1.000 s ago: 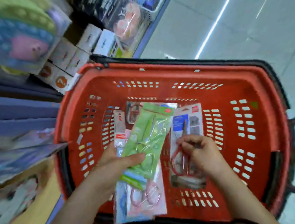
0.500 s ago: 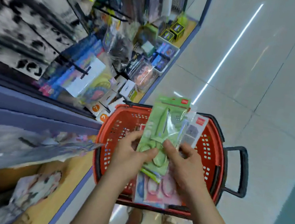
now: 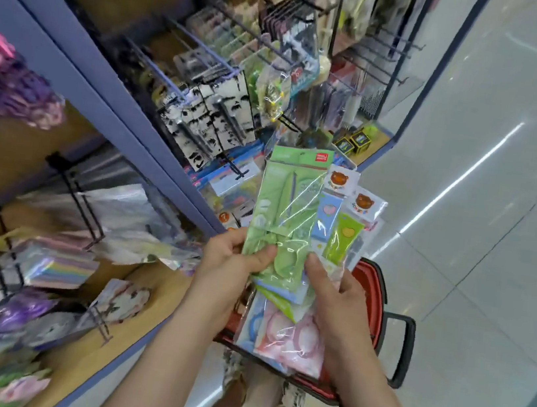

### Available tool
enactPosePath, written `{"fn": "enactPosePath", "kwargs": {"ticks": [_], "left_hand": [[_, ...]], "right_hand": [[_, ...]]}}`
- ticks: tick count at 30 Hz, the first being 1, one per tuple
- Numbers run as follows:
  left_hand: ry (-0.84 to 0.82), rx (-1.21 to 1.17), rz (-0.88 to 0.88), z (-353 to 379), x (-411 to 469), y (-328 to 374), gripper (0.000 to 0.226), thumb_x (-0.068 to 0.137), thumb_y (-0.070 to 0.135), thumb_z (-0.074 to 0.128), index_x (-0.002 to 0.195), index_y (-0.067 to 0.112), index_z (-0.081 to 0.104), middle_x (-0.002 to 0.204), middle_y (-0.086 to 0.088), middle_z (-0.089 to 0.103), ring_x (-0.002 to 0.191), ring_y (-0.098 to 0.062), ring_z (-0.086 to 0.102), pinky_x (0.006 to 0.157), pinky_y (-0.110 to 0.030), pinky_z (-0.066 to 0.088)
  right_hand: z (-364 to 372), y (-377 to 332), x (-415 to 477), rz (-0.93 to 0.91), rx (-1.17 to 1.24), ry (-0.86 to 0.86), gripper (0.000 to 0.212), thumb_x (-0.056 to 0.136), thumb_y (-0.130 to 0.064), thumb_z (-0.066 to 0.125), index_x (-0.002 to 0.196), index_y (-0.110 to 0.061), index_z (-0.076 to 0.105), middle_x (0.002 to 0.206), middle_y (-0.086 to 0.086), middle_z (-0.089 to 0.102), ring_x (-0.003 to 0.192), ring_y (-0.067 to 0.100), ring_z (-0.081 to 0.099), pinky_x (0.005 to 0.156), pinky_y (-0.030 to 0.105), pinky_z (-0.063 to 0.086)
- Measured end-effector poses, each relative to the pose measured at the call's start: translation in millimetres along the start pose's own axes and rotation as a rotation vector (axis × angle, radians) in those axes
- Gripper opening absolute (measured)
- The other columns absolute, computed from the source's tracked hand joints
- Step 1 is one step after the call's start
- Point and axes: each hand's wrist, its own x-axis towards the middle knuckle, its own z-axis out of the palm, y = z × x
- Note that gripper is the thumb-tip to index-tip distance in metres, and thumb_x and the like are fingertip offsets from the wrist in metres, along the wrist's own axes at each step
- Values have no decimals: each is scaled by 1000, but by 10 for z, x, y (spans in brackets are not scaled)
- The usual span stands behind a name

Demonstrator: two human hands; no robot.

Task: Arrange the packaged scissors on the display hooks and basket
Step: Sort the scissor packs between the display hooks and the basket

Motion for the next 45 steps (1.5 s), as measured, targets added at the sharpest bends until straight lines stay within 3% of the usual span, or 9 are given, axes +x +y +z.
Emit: {"fn": "enactPosePath", "kwargs": {"ticks": [6,9,12,17,21,29,38,41,45], "left_hand": [[121,85,127,-278,-606,259,27,82,-12,67,97,10,64,88,-10,76,82,-29,71,80,-45,57],[165,71,159,-495,-889,322,28,80,-12,69,96,10,61,80,-4,76,74,-21,72,70,-38,58],[163,42,156,-747,-1180,413,30,79,-14,69,96,10,62,83,-5,73,71,-15,70,65,-29,58],[214,-118,303,-1239,-1634,671,58,65,-4,82,116,14,61,105,-8,73,92,-25,71,74,-40,59],[348,-311,529,-1656,-2013,942,34,67,17,72,99,12,64,90,-4,75,77,-17,71,69,-33,59],[610,-448,710,-2564,-2820,870,27,82,-12,63,85,15,59,69,3,70,64,-11,66,67,-28,56],[644,-668,664,-3443,-3706,686,6,90,6,62,89,5,68,76,-6,74,65,-19,71,67,-39,60],[671,-626,653,-3692,-3978,638,20,78,7,68,97,0,68,83,-11,74,70,-24,71,71,-44,60],[711,-557,685,-3961,-4246,658,21,73,8,70,93,1,69,80,-10,73,69,-22,70,61,-33,59]], "right_hand": [[203,-394,-396,-105,-178,-163,15,83,-12,76,95,-16,70,83,-8,78,74,7,73,58,15,52],[403,-486,-589,-108,-284,-309,26,80,-9,79,103,-15,70,94,-1,78,88,16,75,76,30,59],[603,-511,-784,-126,-330,-417,31,80,-10,79,109,-14,69,98,-1,78,91,17,75,78,28,59],[995,-561,-1159,-143,-398,-666,32,80,0,75,111,-8,68,101,4,77,94,19,74,76,27,58],[1353,-485,-1572,-203,-530,-829,43,75,-17,84,114,-12,67,109,3,76,104,22,71,90,42,57],[2034,-171,-2462,-281,-554,-946,30,81,0,75,107,-13,67,100,-5,78,95,10,73,78,22,57],[2619,342,-3268,-304,-456,-996,30,77,-1,79,104,-11,69,95,-2,78,88,14,75,68,20,56],[2763,447,-3473,-329,-440,-1047,32,75,-5,78,105,-12,69,98,0,78,93,17,74,72,24,58],[2938,427,-3720,-463,-443,-1093,31,77,1,76,95,-23,70,94,-10,78,86,5,73,67,15,55]]}}
